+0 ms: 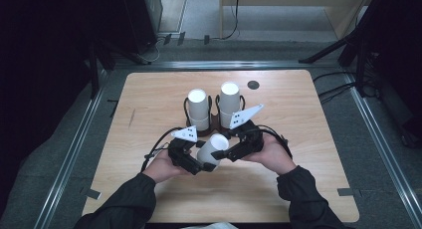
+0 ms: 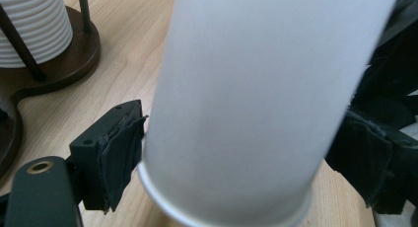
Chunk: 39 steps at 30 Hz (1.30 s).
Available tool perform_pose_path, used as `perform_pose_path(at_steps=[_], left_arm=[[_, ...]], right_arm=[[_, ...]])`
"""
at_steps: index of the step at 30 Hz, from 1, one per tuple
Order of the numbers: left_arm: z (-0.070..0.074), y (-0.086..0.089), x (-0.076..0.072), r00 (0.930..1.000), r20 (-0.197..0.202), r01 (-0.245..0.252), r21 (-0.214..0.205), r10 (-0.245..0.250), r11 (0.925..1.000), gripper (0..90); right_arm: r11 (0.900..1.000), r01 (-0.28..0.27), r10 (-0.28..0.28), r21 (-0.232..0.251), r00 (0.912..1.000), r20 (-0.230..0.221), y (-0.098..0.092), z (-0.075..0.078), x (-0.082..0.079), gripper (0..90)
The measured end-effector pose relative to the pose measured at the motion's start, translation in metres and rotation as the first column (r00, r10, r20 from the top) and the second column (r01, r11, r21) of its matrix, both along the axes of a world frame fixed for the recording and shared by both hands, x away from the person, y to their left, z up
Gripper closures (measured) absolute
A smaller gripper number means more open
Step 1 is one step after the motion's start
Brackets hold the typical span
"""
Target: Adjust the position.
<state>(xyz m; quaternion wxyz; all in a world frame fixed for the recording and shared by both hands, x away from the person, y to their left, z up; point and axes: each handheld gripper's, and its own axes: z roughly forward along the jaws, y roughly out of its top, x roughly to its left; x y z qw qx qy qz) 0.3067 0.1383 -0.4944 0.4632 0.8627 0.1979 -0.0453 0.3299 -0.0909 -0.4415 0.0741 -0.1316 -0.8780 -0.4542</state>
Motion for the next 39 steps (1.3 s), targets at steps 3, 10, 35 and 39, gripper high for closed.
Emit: perform_pose_path(at_steps=[3,10,35,39], left_arm=[[0.002,0.000,-0.001,0.9998,0.021,0.006,-0.018,-0.006,0.9998,14.1],[0.011,0.003,-0.005,0.9942,0.103,0.031,-0.021,-0.029,0.9993,26.3],[0.030,0.009,0.003,0.9858,0.105,0.107,0.206,-0.131,0.9726,27.6],[0.029,0.008,0.008,0.9853,0.093,0.116,0.246,-0.143,0.9623,27.6]], right_arm=[[0.9997,0.007,-0.007,0.021,1.0000,-0.006,-0.001,0.003,0.000,32.9],[0.9980,0.017,-0.015,0.060,0.9995,-0.027,-0.006,0.005,0.001,33.6],[0.9985,0.003,-0.001,-0.055,0.9996,0.027,-0.018,-0.012,-0.009,26.1],[0.9969,0.003,-0.001,-0.079,0.9997,0.022,-0.018,-0.021,-0.010,26.0]])
